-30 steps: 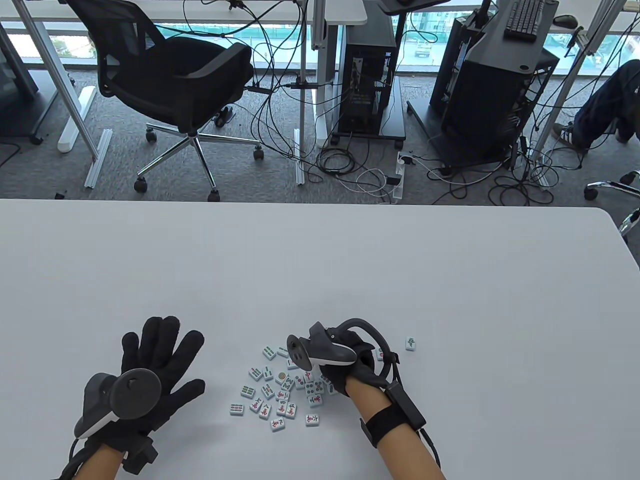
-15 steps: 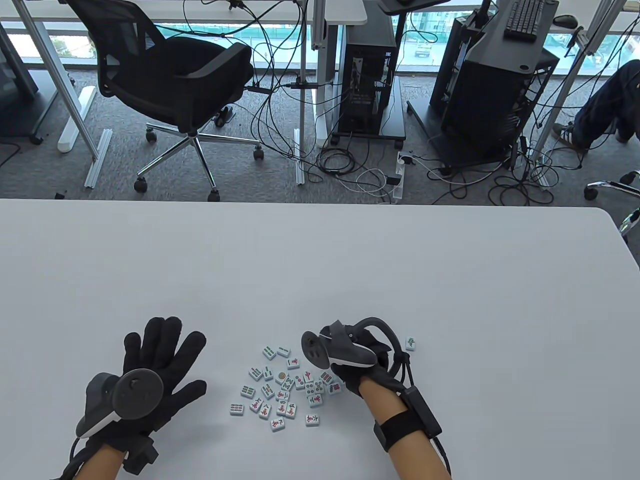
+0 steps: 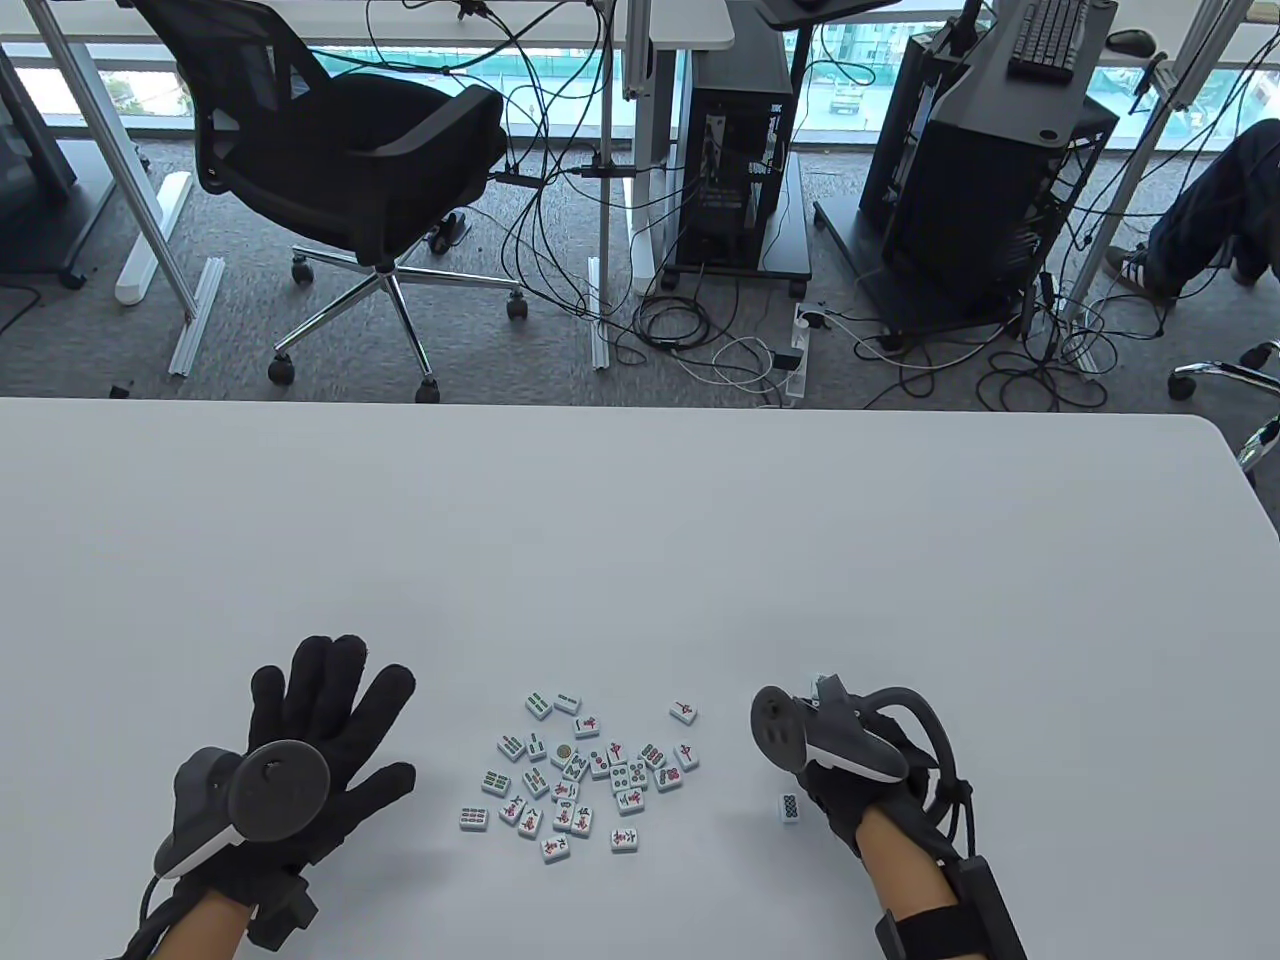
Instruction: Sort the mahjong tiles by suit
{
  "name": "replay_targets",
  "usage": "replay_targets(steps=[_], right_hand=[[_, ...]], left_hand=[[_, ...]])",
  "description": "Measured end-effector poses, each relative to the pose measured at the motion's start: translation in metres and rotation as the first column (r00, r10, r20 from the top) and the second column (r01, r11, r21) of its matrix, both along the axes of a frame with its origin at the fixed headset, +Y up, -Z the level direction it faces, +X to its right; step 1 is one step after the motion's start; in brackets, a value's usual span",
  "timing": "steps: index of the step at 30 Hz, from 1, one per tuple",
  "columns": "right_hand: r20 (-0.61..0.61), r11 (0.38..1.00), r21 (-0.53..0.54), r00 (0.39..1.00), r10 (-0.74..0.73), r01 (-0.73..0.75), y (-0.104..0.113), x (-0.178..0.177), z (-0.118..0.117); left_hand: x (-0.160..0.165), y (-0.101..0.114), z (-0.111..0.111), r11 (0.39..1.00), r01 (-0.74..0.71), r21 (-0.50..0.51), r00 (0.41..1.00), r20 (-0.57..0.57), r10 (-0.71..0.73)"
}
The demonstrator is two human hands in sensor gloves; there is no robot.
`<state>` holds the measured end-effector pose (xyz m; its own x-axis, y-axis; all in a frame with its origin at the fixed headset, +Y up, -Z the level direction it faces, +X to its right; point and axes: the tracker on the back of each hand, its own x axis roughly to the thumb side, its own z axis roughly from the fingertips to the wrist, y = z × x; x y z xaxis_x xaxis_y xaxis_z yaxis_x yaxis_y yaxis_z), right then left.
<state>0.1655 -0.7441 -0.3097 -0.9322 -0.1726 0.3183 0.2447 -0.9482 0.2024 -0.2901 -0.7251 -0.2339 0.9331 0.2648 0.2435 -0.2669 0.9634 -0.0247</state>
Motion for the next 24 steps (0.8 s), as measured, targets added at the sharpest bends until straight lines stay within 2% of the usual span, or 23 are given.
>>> replay_targets(steps=[6, 12, 24], right_hand=[[0.008, 0.999, 0.004, 0.999, -0.041, 0.041, -0.013, 0.011, 0.007], [-0.024, 1.000, 0.013, 1.000, -0.004, 0.004, -0.021, 0.006, 0.009], [-0.006, 0.999, 0.036, 1.000, -0.012, 0.012, -0.024, 0.008, 0.013]], left_hand=[[0.002, -0.002, 0.000, 1.000, 0.013, -0.009, 1.000, 0.003, -0.013], [0.002, -0.002, 0.000, 1.000, 0.018, -0.012, 1.000, 0.003, -0.018], [0.002, -0.002, 0.000, 1.000, 0.016, -0.012, 1.000, 0.006, -0.016]])
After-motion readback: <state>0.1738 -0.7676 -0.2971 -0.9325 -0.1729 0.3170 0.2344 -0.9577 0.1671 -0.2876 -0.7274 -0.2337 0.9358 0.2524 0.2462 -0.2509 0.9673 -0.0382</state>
